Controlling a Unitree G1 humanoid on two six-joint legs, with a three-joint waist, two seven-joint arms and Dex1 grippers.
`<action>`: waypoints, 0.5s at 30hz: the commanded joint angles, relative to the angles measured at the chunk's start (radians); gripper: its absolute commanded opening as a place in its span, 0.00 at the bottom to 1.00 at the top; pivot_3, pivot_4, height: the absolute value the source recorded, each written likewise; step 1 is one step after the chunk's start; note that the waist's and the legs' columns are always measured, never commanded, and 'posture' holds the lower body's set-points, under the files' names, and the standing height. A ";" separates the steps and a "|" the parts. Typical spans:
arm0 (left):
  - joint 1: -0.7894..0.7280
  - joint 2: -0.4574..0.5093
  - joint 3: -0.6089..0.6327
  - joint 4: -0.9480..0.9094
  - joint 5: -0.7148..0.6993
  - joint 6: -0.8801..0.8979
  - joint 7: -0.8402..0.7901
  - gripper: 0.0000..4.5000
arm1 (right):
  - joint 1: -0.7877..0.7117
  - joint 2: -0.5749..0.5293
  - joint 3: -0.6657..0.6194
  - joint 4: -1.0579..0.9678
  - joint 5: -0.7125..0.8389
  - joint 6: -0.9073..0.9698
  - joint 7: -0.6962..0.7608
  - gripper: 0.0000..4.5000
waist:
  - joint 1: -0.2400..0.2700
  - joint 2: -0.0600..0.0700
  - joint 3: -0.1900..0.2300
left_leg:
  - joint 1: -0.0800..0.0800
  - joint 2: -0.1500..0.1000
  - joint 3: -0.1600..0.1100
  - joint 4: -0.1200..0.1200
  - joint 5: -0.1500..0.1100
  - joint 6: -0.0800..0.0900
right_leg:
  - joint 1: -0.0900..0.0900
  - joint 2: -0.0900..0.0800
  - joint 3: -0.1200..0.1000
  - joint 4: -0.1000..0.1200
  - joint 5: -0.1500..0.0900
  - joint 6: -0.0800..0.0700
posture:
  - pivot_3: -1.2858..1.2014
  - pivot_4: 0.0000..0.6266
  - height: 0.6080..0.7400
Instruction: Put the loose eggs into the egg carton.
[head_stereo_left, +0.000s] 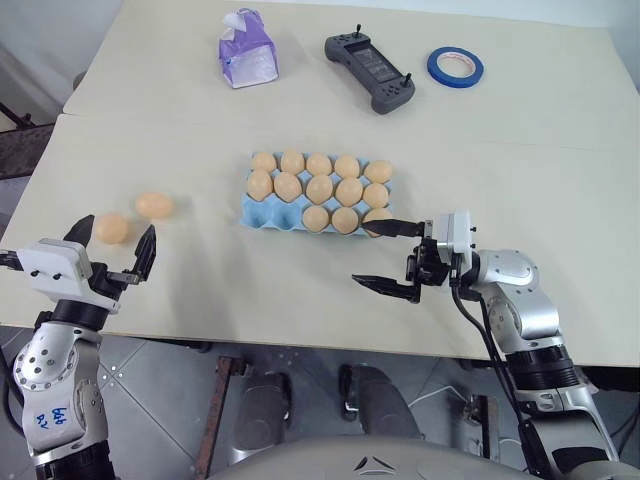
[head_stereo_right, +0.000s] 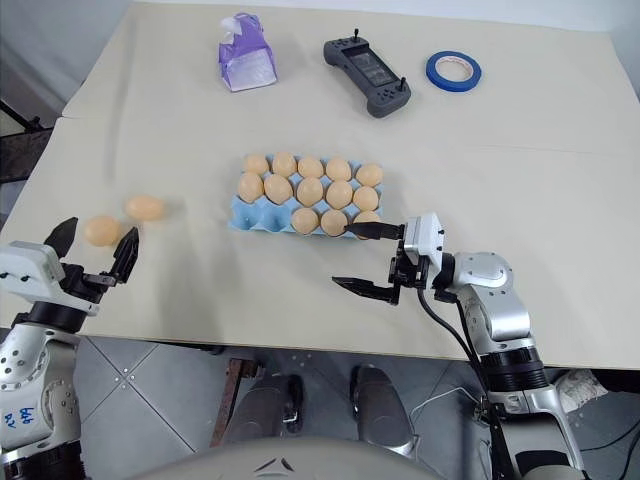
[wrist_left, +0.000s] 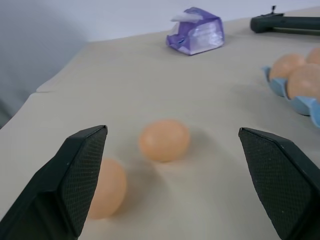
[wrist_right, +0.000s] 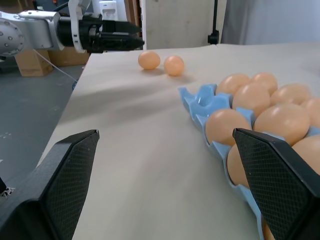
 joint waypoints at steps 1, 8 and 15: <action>-0.148 0.059 -0.023 0.110 0.013 0.050 0.033 1.00 | -0.001 0.004 -0.003 -0.018 0.001 -0.022 0.009 1.00 | 0.002 0.000 0.000 | 0.000 0.000 0.000 0.001 0.001 0.000 | 0.000 0.000 0.000 0.001 0.000 -0.001 | 0.52 0.24 1.00; -0.379 0.103 -0.143 0.379 0.077 0.107 0.029 1.00 | -0.001 0.009 -0.005 -0.019 -0.012 -0.033 -0.002 1.00 | -0.008 0.000 0.000 | 0.000 -0.001 0.001 -0.001 0.001 0.000 | -0.001 -0.001 -0.001 0.001 0.002 0.001 | 0.52 0.24 1.00; -0.414 0.117 -0.188 0.404 0.103 0.165 0.041 1.00 | 0.009 0.010 -0.010 -0.029 -0.016 -0.036 -0.019 1.00 | -0.008 0.000 0.000 | -0.001 -0.001 0.001 -0.002 0.001 -0.002 | -0.002 -0.001 -0.003 0.001 0.002 0.001 | 0.52 0.24 1.00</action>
